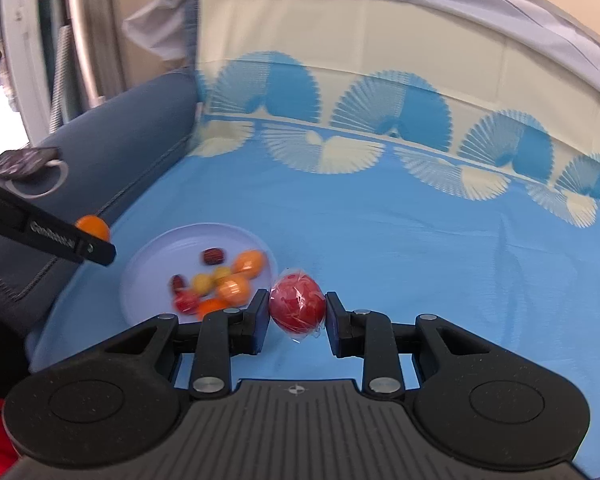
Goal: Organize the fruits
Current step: 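Carry the mandarin with the left tool while the right tool carries the wrapped red fruit over the plate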
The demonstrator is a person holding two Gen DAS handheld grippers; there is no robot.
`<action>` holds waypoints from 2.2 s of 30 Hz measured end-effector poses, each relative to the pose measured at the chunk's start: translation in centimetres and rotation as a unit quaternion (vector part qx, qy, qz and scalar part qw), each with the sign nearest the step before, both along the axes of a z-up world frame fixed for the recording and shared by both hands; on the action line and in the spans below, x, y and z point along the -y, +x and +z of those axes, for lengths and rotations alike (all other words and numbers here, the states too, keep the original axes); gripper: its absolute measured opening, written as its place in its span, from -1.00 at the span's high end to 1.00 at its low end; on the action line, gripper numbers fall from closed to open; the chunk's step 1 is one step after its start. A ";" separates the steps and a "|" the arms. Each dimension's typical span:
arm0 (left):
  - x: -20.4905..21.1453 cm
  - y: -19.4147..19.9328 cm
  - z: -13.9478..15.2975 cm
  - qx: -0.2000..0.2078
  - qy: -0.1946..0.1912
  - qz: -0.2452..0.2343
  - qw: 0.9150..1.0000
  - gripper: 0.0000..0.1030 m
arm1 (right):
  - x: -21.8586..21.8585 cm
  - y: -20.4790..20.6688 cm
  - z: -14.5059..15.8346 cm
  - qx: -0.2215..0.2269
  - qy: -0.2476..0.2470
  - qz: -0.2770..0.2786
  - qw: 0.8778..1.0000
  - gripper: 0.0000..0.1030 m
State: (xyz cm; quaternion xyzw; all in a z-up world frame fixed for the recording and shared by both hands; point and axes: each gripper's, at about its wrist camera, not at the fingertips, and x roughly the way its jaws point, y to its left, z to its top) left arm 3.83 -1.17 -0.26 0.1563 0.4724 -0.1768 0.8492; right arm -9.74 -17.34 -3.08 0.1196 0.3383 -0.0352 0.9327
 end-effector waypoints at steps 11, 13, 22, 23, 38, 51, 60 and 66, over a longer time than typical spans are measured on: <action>-5.8 -3.4 -0.6 -0.013 -0.002 0.042 0.999 0.24 | -5.2 -3.4 1.9 0.000 -0.007 0.049 0.999 0.40; -6.4 -3.7 -0.7 -0.014 -0.001 0.046 0.999 0.24 | -5.6 -3.6 2.0 -0.001 -0.011 0.052 0.999 0.40; -7.1 -3.8 -0.8 -0.013 -0.005 0.054 0.998 0.24 | -5.9 -3.5 2.3 -0.002 -0.018 0.051 0.999 0.40; -7.1 -3.8 -0.7 -0.012 -0.005 0.053 0.999 0.24 | -5.9 -3.5 2.3 -0.002 -0.018 0.051 0.999 0.40; -7.1 -2.6 -1.3 -0.017 -0.003 0.056 0.998 0.24 | -6.1 -2.2 1.9 -0.013 -0.018 0.064 0.998 0.40; -4.0 2.4 -2.0 -0.018 -0.006 0.026 0.999 0.24 | -6.6 4.0 0.8 -0.012 -0.025 0.095 0.995 0.40; -0.8 7.1 -4.7 -0.028 0.008 0.006 1.000 0.24 | -6.3 10.0 -2.1 -0.033 -0.020 0.115 0.993 0.40; 0.6 9.9 -7.0 -0.044 0.016 -0.003 0.999 0.24 | -6.1 13.0 -4.4 -0.054 -0.013 0.126 0.991 0.40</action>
